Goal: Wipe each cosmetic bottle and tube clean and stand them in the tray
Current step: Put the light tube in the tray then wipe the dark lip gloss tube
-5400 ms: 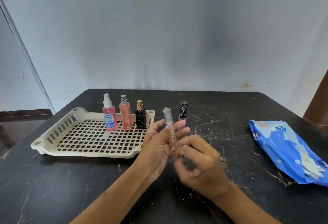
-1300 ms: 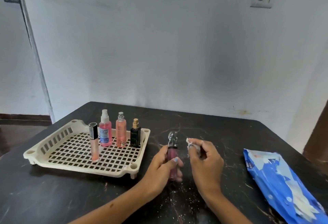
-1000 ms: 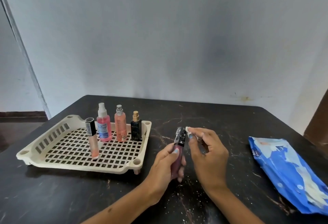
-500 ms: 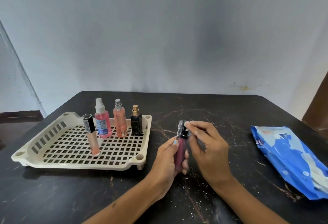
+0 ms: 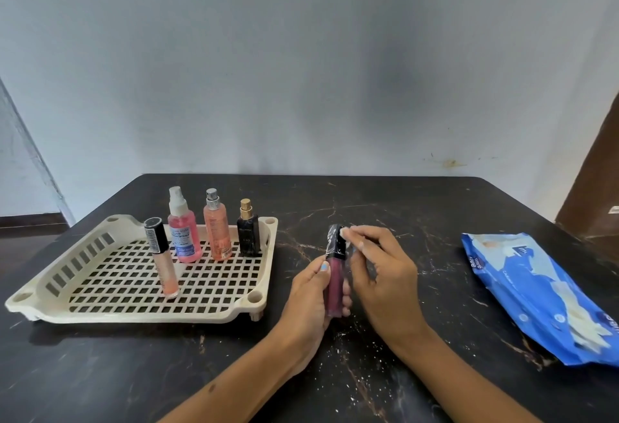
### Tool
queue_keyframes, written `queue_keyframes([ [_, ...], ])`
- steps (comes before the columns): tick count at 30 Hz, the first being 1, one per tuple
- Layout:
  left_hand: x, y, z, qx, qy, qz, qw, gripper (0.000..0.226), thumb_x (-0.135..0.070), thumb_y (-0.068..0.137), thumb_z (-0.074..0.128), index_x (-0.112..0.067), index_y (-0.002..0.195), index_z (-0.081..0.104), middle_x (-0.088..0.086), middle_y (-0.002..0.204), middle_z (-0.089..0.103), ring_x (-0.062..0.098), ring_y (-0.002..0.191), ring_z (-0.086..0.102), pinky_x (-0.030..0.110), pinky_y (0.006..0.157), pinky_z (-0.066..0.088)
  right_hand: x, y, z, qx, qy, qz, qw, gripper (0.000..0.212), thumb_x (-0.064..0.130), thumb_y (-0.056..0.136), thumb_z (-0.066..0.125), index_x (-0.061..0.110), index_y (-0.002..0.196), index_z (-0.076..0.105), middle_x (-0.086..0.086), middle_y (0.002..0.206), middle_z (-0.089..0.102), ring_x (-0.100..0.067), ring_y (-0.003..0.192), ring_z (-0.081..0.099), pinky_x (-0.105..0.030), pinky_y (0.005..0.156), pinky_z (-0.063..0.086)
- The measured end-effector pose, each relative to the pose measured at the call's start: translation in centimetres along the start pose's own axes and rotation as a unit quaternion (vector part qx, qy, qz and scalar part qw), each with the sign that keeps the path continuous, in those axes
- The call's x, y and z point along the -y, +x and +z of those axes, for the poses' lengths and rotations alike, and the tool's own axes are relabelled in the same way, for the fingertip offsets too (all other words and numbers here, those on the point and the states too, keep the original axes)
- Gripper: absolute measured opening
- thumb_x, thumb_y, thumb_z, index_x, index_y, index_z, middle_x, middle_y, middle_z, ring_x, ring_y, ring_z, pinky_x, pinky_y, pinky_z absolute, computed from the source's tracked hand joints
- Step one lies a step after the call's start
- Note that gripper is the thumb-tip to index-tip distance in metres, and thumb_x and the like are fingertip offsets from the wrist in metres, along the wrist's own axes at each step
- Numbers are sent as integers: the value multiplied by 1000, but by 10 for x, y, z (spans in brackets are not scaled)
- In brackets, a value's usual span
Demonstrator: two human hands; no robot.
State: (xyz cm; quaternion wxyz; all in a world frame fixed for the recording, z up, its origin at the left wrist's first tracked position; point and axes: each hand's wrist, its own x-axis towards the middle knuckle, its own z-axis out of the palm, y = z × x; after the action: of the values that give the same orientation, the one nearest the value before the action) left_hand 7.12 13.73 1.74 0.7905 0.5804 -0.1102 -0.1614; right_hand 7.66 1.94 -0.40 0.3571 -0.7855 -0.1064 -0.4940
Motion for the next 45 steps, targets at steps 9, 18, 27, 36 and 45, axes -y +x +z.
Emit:
queue_keyframes([
  [9, -1, -1, 1, -10, 5, -9, 1000, 32, -14, 102, 26, -10, 106, 58, 3, 61, 55, 10, 51, 49, 21, 51, 41, 0, 1, -4, 7, 8, 1, 1000, 30, -6, 84, 55, 2, 108, 71, -3, 105, 65, -1, 99, 59, -6, 89, 44],
  [18, -1, 1, 0, -9, -8, -10, 1000, 32, -13, 102, 27, -8, 110, 58, 4, 61, 55, 10, 50, 49, 19, 48, 42, 1, 0, -3, 6, 23, 7, 1000, 27, -3, 85, 58, 3, 107, 71, -1, 106, 65, 5, 101, 58, -8, 87, 45],
  [27, 0, 3, 1, -3, -3, -1, 1000, 32, -14, 102, 27, -9, 103, 58, 4, 60, 54, 11, 50, 48, 20, 47, 41, 1, 0, -1, 14, -1, 4, 1000, 28, 2, 88, 53, 2, 111, 70, -5, 110, 64, -3, 104, 57, -8, 93, 42],
  [36, -1, 5, -1, -12, 9, 10, 1000, 32, -13, 102, 27, -9, 100, 58, 5, 64, 54, 10, 49, 48, 20, 48, 40, 4, 1, -1, 40, -6, 11, 999, 34, 0, 86, 51, 1, 116, 67, -7, 115, 62, -2, 106, 55, -6, 94, 40],
  [45, -2, 5, -3, -9, 7, -1, 1000, 33, -14, 102, 27, -12, 93, 59, 1, 58, 55, 10, 49, 48, 20, 47, 41, 2, 2, -1, 37, -13, -2, 999, 37, -9, 78, 54, -2, 110, 69, -8, 109, 64, -2, 101, 56, -6, 91, 42],
])
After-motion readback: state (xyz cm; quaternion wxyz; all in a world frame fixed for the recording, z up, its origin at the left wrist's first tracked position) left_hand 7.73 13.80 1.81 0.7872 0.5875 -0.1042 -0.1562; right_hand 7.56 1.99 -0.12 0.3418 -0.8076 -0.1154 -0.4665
